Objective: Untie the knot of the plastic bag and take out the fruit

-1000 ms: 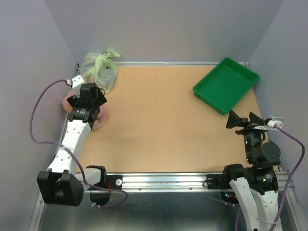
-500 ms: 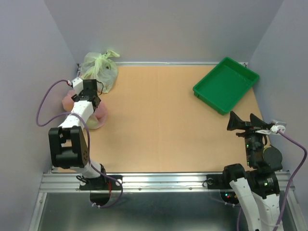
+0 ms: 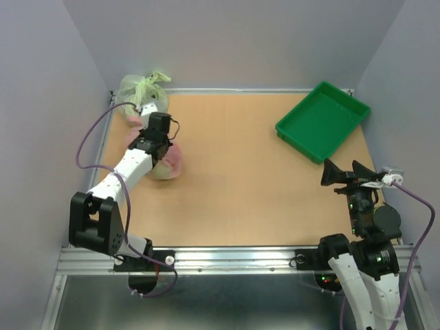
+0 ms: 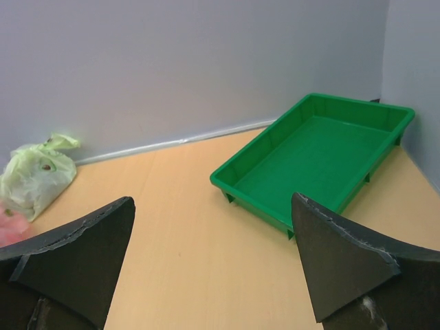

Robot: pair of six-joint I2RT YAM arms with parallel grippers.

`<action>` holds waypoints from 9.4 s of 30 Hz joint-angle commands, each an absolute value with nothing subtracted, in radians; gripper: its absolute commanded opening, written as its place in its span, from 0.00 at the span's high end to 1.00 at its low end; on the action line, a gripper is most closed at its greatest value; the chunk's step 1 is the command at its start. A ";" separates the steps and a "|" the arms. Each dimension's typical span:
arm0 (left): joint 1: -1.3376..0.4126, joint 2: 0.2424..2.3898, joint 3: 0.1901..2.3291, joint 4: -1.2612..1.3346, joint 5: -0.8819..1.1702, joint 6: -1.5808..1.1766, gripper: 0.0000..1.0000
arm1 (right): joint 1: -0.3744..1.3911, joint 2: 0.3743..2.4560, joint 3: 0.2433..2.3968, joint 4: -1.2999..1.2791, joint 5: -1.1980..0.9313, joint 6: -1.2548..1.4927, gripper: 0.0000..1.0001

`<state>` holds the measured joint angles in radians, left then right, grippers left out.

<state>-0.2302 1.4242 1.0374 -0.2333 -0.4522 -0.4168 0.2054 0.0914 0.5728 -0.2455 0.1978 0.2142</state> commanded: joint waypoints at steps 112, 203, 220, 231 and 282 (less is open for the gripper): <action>-0.660 0.904 0.657 -0.100 -0.319 -0.543 1.00 | 0.735 1.433 1.100 -0.176 -0.092 -0.189 0.08; -0.729 1.025 0.856 -0.052 0.015 0.179 1.00 | 0.653 1.232 0.972 -0.078 -0.293 -0.138 0.10; -0.729 0.965 0.795 -0.011 -0.029 0.184 1.00 | 0.653 1.414 1.173 -0.175 -0.506 -0.291 0.27; -0.727 0.966 0.781 -0.020 -0.149 0.152 1.00 | 0.653 1.396 1.198 -0.175 -0.450 -0.304 0.84; -0.318 0.417 0.515 -0.008 -0.054 -0.261 1.00 | 0.715 1.505 1.552 -0.488 -0.268 0.012 0.00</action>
